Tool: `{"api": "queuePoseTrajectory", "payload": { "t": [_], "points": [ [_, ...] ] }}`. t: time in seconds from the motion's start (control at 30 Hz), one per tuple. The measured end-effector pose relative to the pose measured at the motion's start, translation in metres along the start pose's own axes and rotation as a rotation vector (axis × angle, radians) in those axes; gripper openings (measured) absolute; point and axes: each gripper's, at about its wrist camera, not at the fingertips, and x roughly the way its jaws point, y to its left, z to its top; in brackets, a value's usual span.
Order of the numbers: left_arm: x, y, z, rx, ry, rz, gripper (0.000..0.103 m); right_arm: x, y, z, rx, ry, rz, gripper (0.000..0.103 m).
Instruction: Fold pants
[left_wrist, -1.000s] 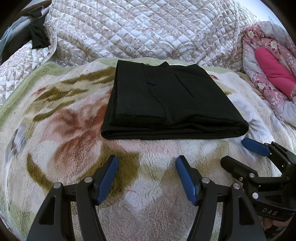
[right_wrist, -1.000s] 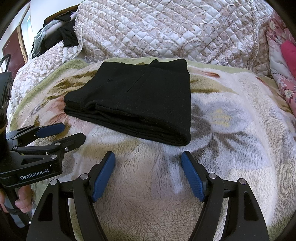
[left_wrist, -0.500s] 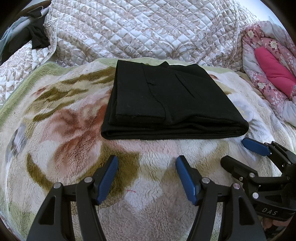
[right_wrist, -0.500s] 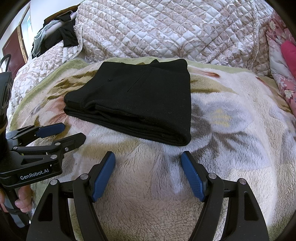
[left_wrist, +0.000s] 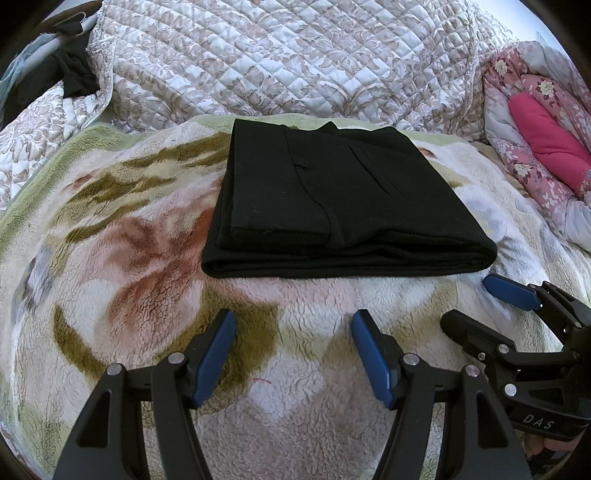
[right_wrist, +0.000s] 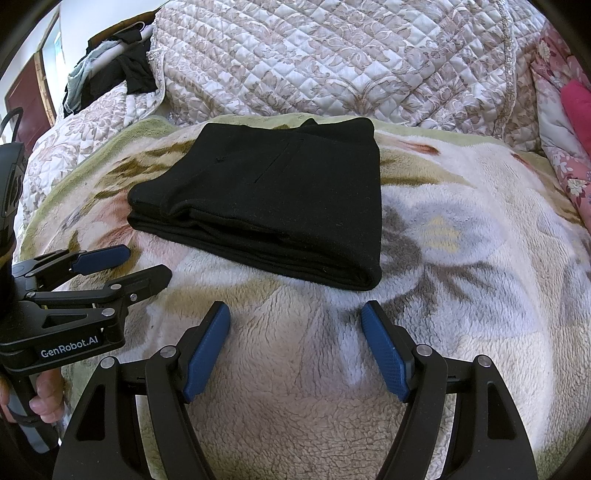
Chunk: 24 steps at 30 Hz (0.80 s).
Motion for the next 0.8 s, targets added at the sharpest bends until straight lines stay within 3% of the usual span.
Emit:
{"api": "queuePoseTrajectory", "payload": {
  "t": [0.8],
  "points": [
    [0.0034, 0.0032, -0.0023, 0.0, -0.001, -0.001, 0.069, -0.0004, 0.001, -0.0002, 0.0, 0.0, -0.002, 0.074]
  ]
}}
